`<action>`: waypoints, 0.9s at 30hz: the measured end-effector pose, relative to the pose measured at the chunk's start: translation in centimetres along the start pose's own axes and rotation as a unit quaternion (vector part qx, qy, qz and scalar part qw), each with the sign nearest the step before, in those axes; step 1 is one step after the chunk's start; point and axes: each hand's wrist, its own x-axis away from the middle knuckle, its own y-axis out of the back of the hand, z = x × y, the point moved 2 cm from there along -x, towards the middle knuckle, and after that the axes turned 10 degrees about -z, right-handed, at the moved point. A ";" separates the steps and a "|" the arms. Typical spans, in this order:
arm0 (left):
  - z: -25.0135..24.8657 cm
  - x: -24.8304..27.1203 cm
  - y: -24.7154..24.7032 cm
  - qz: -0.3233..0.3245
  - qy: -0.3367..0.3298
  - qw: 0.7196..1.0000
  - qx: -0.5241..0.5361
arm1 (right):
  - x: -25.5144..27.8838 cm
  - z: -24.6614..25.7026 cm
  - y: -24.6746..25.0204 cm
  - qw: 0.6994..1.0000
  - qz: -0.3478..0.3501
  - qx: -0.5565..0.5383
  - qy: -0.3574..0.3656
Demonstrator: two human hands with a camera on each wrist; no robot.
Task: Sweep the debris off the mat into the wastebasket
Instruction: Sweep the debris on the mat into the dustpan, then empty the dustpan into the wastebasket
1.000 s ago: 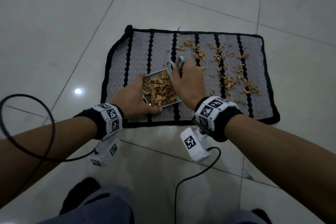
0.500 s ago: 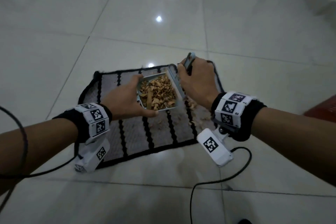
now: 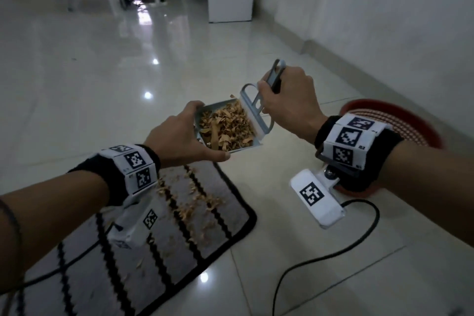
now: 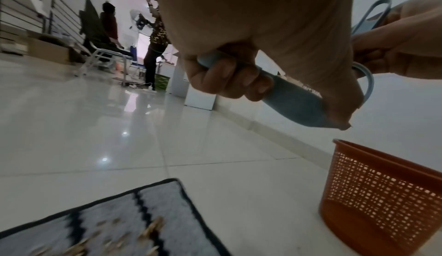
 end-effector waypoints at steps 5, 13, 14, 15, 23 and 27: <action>-7.7 -4.8 -3.9 0.023 -0.060 0.998 0.029 | -2.6 -5.7 7.0 0.996 -0.051 0.020 -0.067; -18.8 -11.9 -10.3 0.040 -0.151 0.987 0.027 | -4.9 -14.8 15.9 0.977 -0.147 0.071 -0.136; -20.0 -12.6 -11.1 0.043 -0.158 0.986 0.017 | -4.9 -16.1 16.7 0.974 -0.157 0.075 -0.147; -21.0 -13.3 -11.9 0.047 -0.165 0.985 0.008 | -4.8 -17.2 17.5 0.970 -0.168 0.073 -0.160; -26.1 -16.1 -16.2 0.075 -0.226 0.966 -0.099 | -1.6 -23.9 19.2 0.951 -0.210 0.082 -0.213; -27.6 -15.7 -18.2 0.042 -0.299 0.928 -0.216 | 0.8 -25.9 18.7 0.945 -0.226 0.078 -0.225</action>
